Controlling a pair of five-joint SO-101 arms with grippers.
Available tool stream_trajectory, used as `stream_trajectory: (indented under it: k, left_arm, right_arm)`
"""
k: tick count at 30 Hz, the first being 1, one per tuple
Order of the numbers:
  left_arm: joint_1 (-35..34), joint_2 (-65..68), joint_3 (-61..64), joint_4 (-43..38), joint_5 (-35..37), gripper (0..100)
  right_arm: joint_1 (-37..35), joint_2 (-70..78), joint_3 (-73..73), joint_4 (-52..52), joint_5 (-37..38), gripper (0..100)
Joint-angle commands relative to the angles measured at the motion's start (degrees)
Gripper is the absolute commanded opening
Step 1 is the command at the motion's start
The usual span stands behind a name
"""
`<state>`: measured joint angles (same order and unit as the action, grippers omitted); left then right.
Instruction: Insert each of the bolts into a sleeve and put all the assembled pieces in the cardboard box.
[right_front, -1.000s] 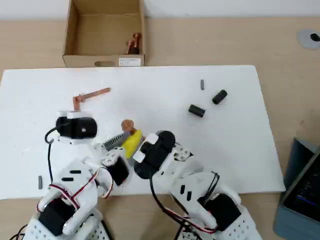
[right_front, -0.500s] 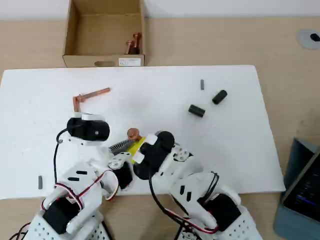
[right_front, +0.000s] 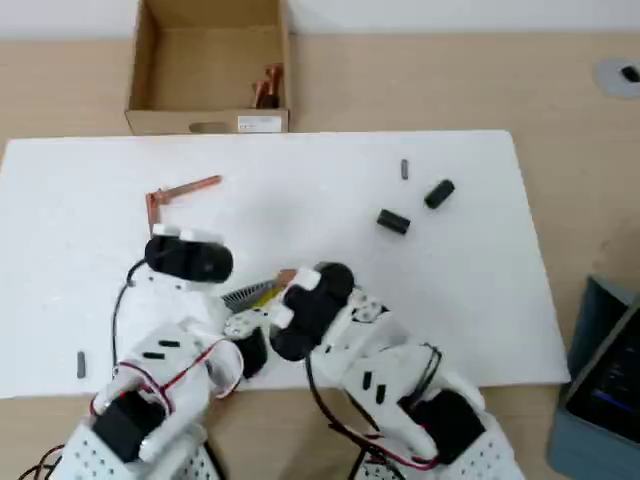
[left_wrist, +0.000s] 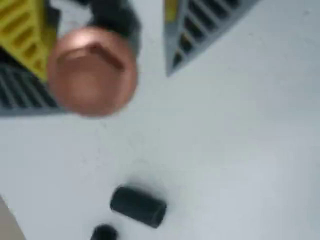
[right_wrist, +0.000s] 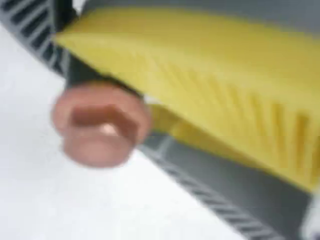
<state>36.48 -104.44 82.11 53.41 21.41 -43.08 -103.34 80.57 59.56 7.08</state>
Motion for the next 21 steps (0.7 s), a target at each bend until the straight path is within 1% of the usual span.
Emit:
stream_trajectory:
  k: [1,4,9,15,19,21]
  left_arm:
    - [0.1,0.0,-3.4,0.2,-0.7,16]
    - [0.1,0.0,-5.5,0.3,-0.7,16]
    - [-0.4,0.0,-11.1,5.0,-3.1,16]
    - [-6.9,0.0,-18.6,8.7,-9.1,16]
    - [-10.0,0.0,-22.2,9.6,-11.2,16]
    - [-11.8,0.0,-22.9,9.5,-12.6,14]
  right_arm:
    - [-0.8,-8.1,-4.7,-0.3,0.4,0.9]
    - [-0.8,-8.1,-4.7,-0.3,0.4,0.9]
    - [-0.7,-8.1,-4.5,-0.3,0.4,0.9]
    - [-0.6,-8.1,-4.5,-0.3,0.3,0.9]
    - [-0.5,-8.1,-4.5,-0.3,0.0,0.9]
    - [-0.5,-8.1,-4.5,-0.3,0.0,0.9]
